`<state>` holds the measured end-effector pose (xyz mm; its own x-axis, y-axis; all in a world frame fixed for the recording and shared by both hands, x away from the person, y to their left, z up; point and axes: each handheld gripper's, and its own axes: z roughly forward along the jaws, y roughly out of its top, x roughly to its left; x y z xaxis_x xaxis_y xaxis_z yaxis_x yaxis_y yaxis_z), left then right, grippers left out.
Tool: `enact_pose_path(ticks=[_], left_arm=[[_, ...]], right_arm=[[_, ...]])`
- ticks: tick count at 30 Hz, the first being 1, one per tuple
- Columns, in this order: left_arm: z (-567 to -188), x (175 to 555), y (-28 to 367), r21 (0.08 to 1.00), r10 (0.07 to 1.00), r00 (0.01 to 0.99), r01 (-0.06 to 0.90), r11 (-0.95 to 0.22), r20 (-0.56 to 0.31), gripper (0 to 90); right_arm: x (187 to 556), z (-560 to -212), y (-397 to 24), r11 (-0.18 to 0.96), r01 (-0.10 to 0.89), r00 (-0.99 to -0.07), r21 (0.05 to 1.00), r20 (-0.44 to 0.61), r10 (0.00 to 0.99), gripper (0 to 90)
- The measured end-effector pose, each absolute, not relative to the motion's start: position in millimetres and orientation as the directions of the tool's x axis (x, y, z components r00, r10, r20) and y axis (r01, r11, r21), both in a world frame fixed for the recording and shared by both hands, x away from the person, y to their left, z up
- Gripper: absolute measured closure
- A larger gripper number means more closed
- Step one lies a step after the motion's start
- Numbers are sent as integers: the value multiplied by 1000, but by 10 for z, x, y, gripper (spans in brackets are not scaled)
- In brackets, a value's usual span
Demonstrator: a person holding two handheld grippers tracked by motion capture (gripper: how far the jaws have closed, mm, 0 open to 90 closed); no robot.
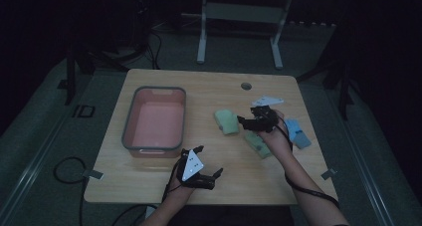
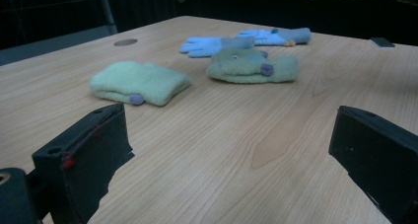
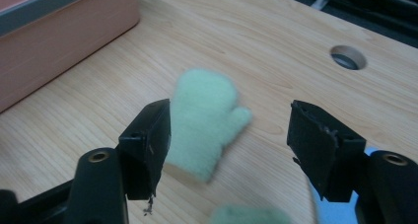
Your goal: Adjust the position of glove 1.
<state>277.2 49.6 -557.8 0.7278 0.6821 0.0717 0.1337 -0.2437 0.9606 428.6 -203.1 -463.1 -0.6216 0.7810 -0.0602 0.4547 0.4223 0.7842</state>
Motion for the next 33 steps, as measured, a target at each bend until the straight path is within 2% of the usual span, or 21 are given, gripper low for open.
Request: enact_pose_path(ticks=[13, 14, 21, 22, 23, 24, 27, 28, 31, 33], left_arm=[[-5578, 2774, 496, 961, 681, 729, 133, -243, 72, 16], [-5578, 2776, 497, 961, 680, 730, 135, -242, 69, 16], [-5578, 2782, 510, 963, 683, 729, 141, -231, 57, 15], [-5578, 2781, 507, 962, 681, 729, 139, -234, 60, 15], [-5578, 2778, 503, 962, 682, 729, 139, -236, 62, 15], [-5578, 2776, 501, 961, 680, 730, 135, -240, 67, 15], [-5578, 2776, 500, 961, 679, 731, 136, -240, 66, 15], [-5578, 2779, 501, 961, 679, 731, 139, -237, 61, 16], [-5578, 2779, 503, 962, 679, 732, 140, -236, 60, 15], [-5578, 2780, 504, 962, 679, 732, 140, -236, 60, 15]], right_arm=[[4483, -4833, -1809, 476, 446, -670, 758, -70, 739, 377], [4537, -4878, -1760, 478, 453, -676, 753, -60, 735, 418], [4657, -4979, -1669, 499, 463, -698, 733, -45, 714, 474], [4701, -5019, -1649, 501, 477, -698, 722, -36, 715, 519], [4701, -5019, -1649, 501, 477, -698, 722, -36, 715, 519], [4746, -5060, -1633, 512, 483, -708, 710, -27, 706, 570], [4775, -5099, -1614, 526, 485, -709, 698, -38, 704, 594], [4825, -5144, -1603, 537, 485, -710, 690, -46, 702, 630], [4848, -5157, -1599, 541, 484, -710, 688, -53, 702, 632], [4946, -5186, -1600, 519, 508, -701, 687, -20, 713, 671]])
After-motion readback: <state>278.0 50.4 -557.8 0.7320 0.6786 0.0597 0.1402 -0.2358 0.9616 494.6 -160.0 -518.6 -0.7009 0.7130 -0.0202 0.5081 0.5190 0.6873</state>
